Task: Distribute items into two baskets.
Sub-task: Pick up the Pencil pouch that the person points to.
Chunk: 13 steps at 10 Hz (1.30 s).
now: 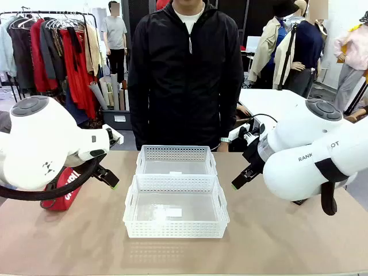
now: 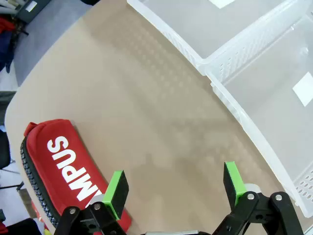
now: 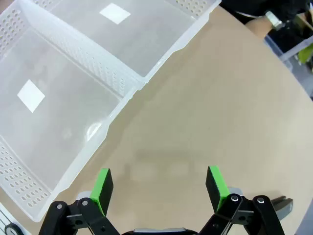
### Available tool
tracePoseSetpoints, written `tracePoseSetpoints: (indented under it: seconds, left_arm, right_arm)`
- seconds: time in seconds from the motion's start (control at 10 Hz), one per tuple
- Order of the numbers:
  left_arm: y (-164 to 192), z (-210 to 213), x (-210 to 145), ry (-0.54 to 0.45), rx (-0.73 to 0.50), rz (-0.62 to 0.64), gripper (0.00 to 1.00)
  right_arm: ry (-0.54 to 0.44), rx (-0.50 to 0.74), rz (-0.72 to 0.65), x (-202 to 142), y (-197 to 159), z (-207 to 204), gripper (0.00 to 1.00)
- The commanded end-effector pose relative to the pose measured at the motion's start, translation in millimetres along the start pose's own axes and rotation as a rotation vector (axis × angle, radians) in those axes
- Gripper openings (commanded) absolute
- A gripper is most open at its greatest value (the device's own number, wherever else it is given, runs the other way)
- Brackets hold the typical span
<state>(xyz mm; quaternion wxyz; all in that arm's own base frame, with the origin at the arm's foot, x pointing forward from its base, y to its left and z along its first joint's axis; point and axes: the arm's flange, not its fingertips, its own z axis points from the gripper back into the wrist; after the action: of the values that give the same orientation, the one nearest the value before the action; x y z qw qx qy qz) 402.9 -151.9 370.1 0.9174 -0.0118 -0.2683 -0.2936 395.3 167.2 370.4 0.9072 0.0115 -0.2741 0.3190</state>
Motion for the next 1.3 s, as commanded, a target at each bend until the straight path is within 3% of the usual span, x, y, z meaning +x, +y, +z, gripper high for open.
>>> tracePoseSetpoints:
  seconds: [0.0, 0.9, 1.2]
  left_arm:
    - [0, 0, 0, 0.0, 0.0, 0.0, 1.0]
    - [0, 0, 0, 0.0, 0.0, 0.0, 1.0]
    - [14, 34, 12, -0.001, -0.062, 0.041, 1.0]
  right_arm:
    - [0.0, 0.0, 0.0, 0, 0, 0, 1.0]
    - [0.0, 0.0, 0.0, 0, 0, 0, 1.0]
    - [-0.006, 0.035, 0.003, 9, -20, 16, 1.0]
